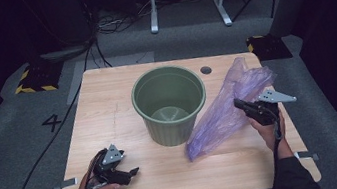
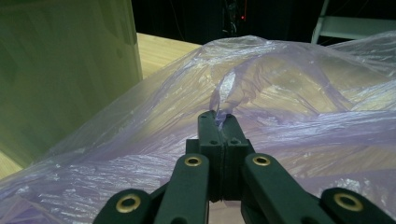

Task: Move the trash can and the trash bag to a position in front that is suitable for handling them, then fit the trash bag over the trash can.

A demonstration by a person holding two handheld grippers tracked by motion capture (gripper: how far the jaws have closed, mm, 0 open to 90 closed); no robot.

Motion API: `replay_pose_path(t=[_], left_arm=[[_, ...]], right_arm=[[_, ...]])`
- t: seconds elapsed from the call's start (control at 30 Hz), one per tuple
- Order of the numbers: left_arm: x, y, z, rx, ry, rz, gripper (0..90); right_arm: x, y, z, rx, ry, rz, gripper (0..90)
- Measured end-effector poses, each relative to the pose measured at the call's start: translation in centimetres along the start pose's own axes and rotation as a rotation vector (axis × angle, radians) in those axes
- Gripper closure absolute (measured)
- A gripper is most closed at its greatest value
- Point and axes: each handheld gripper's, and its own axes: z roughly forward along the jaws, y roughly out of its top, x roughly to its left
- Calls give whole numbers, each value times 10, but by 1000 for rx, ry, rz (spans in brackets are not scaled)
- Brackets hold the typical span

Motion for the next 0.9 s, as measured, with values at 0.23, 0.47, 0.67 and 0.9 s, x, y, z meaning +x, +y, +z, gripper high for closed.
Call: replay_pose_path(t=[0.23, 0.47, 0.67, 0.9], left_arm=[[0, 0, 0, -1, -2, 2, 144], [0, 0, 0, -1, -2, 2, 143], [0, 0, 0, -1, -3, 3, 144], [0, 0, 0, -1, -3, 3, 144]], right_arm=[[1, 6, -6, -31, 22, 3, 900], [4, 12, -14, -58, 27, -12, 900], [7, 19, -26, -87, 32, -22, 900], [10, 32, -43, -133, 50, -36, 900]])
